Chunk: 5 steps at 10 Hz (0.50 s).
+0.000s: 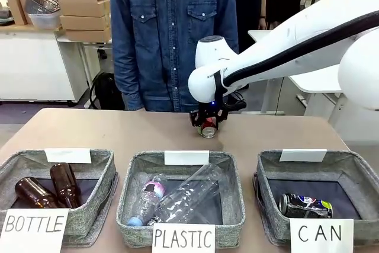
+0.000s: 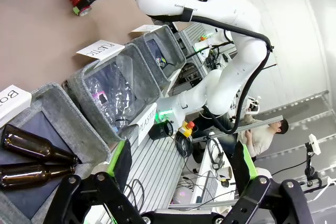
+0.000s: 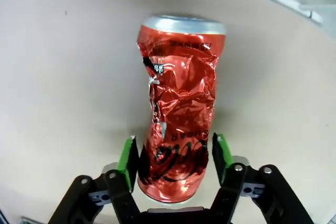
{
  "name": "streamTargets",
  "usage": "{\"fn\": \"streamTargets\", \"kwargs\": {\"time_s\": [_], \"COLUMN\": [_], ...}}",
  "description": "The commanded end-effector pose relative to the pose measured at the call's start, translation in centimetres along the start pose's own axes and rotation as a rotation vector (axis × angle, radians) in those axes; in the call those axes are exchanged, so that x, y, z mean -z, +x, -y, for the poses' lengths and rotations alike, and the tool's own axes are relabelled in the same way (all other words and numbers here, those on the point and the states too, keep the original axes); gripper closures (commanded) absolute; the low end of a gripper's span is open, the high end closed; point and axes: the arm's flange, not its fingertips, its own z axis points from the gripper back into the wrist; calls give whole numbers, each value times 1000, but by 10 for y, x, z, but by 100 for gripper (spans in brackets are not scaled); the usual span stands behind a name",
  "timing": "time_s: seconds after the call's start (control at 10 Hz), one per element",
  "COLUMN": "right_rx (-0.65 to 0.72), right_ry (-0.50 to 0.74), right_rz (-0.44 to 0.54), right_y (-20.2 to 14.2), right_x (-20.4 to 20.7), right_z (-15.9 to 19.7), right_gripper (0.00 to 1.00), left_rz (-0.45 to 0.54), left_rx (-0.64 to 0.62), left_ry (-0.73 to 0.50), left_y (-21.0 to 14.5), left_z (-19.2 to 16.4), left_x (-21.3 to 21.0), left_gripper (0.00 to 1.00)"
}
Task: Sort the can waste into the basket.
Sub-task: Pick up the can waste from the table and place it in the right Fabric basket.
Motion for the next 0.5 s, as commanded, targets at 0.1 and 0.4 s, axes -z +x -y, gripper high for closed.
{"fn": "streamTargets", "kwargs": {"time_s": [0.1,0.4], "right_rx": [13,7], "right_ry": [-32,-34], "right_rz": [12,12], "right_y": [4,4], "right_x": [-1,-1], "right_z": [-6,-6], "right_gripper": [100,100], "left_rz": [11,11], "left_rx": [22,22], "left_ry": [-16,-16], "left_y": [0,0], "left_z": [2,2], "left_x": [0,0], "left_gripper": [1,1]}}
